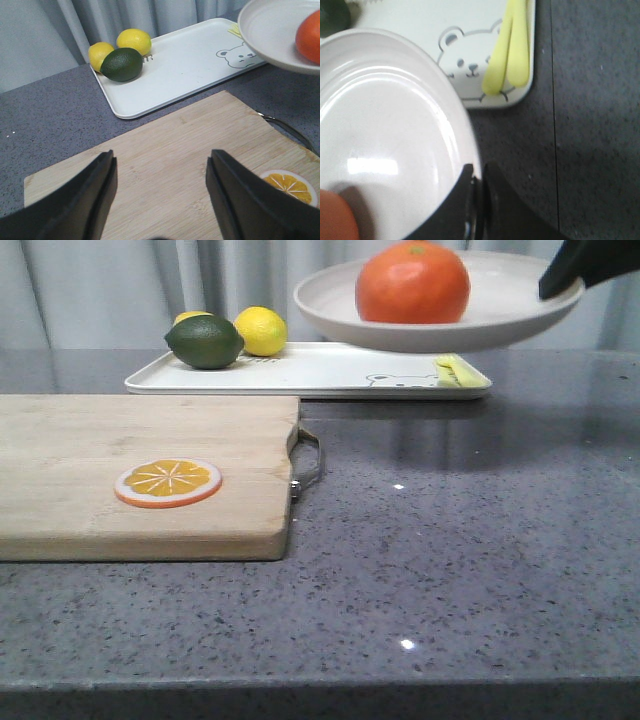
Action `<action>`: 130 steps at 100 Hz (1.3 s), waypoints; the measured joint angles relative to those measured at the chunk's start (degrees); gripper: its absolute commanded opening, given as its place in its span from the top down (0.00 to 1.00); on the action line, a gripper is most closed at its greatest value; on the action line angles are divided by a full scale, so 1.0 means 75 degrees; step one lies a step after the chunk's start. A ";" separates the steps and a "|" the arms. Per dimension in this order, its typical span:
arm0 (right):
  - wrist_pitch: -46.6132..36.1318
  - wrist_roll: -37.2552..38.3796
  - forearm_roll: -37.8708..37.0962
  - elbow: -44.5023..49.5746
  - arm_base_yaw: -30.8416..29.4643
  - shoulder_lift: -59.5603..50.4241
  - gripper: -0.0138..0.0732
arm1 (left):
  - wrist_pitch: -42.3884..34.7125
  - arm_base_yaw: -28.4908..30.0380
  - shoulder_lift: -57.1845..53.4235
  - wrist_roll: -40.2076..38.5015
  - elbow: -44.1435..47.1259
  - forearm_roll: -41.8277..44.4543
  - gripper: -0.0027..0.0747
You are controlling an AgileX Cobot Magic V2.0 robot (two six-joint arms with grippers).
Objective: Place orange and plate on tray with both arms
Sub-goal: 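Carry the plate with the right gripper and lower it onto the tray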
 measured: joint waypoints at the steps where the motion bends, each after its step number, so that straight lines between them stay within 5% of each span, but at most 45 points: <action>1: 0.0016 0.0000 0.0000 -0.0044 0.0000 0.0011 0.95 | 0.0000 0.0000 0.0000 0.0000 0.0000 0.0000 0.47; 81: 0.1536 -0.0140 0.0838 -0.5971 0.0000 0.4761 0.95 | 0.0000 0.0000 0.0000 0.0000 0.0000 0.0000 0.47; 130: 0.1879 -0.0140 0.0901 -0.7350 0.0000 0.6332 0.95 | 0.0000 0.0000 0.0000 0.0000 0.0000 0.0000 0.47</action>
